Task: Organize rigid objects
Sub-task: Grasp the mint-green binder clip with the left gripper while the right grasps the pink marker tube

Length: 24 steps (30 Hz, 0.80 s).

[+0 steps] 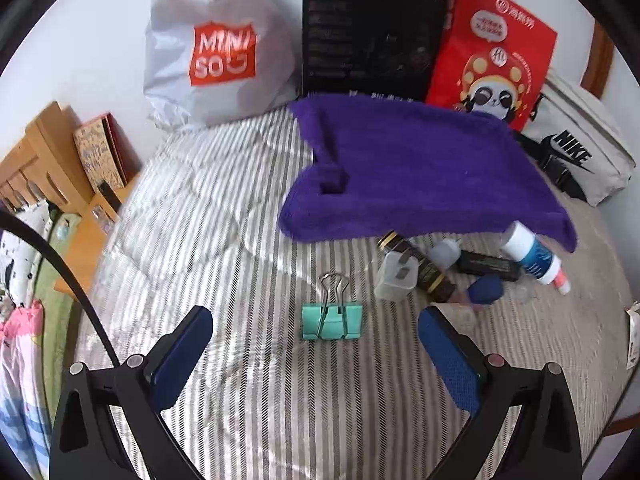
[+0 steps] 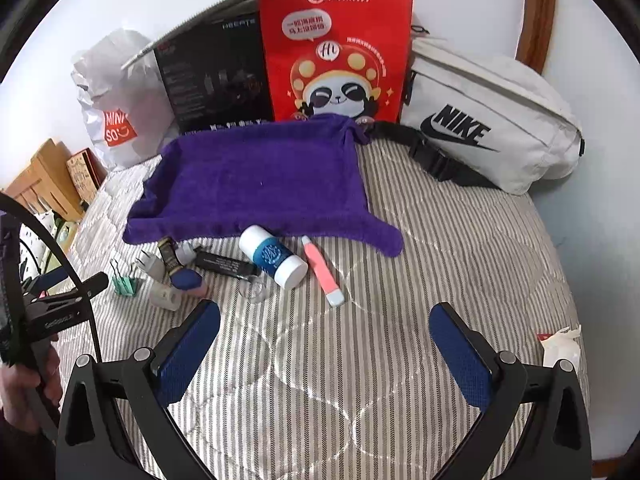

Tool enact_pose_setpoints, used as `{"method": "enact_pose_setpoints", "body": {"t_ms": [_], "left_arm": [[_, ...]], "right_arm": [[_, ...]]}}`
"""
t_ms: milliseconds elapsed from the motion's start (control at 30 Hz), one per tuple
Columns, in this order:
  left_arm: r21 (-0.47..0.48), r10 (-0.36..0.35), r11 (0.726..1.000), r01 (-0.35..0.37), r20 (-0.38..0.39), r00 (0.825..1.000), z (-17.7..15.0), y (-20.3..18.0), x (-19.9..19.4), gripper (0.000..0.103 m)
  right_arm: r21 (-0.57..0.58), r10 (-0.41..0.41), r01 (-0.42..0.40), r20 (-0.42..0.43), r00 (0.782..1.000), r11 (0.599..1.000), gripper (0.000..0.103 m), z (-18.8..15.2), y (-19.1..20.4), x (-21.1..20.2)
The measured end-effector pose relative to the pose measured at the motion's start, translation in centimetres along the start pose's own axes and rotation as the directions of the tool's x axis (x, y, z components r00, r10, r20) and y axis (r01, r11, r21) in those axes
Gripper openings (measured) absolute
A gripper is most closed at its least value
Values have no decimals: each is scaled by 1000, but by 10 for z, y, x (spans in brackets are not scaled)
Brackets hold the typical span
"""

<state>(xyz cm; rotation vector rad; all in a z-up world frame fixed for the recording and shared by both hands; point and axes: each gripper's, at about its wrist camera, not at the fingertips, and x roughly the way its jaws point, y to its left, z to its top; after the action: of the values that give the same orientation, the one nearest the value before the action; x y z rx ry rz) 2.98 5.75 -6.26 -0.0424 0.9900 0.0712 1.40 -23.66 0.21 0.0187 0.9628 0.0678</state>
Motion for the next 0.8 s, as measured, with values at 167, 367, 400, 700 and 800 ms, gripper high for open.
{"method": "enact_pose_setpoints", "body": {"t_ms": [167, 367, 400, 700, 800], "left_arm": [[14, 19, 1000, -19, -20, 1000, -7, 1, 23, 101], [-46, -1, 999, 1, -3, 1000, -14, 5, 39, 94], [-55, 0, 998, -1, -4, 1000, -16, 6, 42, 89], [-44, 14, 999, -12, 54, 998, -25, 2, 45, 56], [-23, 11, 1000, -10, 75, 997, -26, -1, 44, 40]], "right_arm": [[-4, -4, 4, -40, 999, 1000, 103, -5, -3, 15], [-1, 1, -1, -61, 998, 1000, 103, -8, -8, 28], [2, 4, -3, -60, 998, 1000, 103, -8, -8, 29], [-6, 12, -13, -90, 996, 1000, 100, -10, -12, 53], [-10, 11, -12, -77, 997, 1000, 100, -7, -15, 57]]}}
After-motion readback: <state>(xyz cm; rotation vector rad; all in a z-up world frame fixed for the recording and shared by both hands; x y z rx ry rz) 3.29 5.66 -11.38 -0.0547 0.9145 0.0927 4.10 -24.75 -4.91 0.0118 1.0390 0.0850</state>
